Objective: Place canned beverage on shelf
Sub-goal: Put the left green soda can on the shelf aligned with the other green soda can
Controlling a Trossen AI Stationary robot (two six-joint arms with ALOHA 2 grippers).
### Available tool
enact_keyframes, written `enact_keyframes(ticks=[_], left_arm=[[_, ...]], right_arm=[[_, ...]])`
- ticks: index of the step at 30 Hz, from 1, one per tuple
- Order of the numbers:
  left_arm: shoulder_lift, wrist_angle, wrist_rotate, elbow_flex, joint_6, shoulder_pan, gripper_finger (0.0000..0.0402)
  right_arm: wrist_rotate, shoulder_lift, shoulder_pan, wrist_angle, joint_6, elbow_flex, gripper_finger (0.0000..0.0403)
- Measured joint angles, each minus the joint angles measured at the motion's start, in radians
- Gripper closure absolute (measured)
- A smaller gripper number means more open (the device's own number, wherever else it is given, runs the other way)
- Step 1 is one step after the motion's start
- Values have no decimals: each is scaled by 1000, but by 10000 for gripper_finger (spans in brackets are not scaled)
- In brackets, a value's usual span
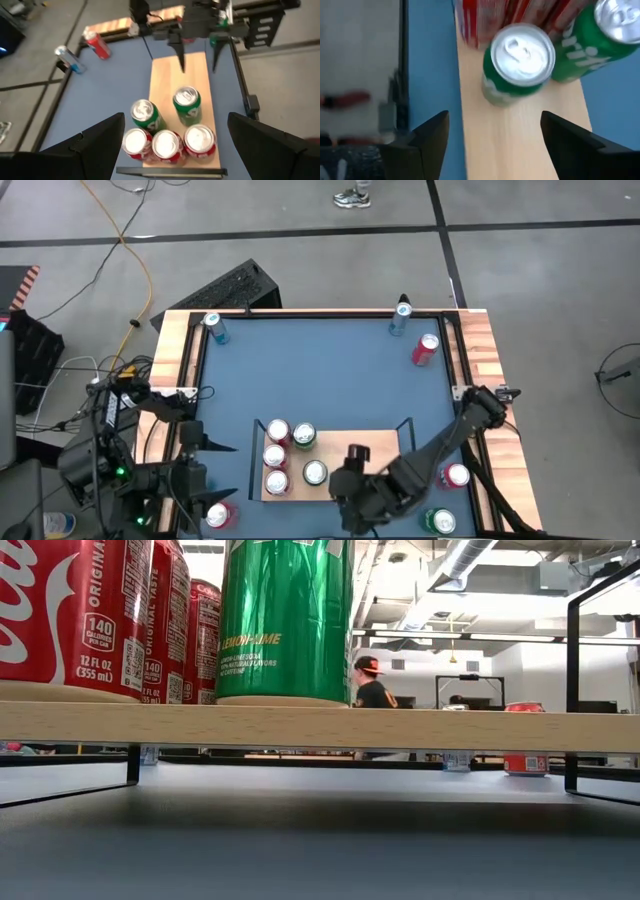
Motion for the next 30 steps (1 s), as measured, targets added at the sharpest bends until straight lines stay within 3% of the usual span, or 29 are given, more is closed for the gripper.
enact_keyframes(ticks=[7,15,22,30], left_arm=[[-2,0,-79,-23,-16,-10,62],[-9,0,-111,-78,-108,-22,62],[-12,0,-152,-80,-133,-40,62],[-12,0,-154,-80,-134,-39,62]], right_arm=[[167,0,38,48,192,-16,107],[247,17,58,145,262,-66,141],[262,61,76,139,303,-69,212],[267,83,66,157,324,-68,347]])
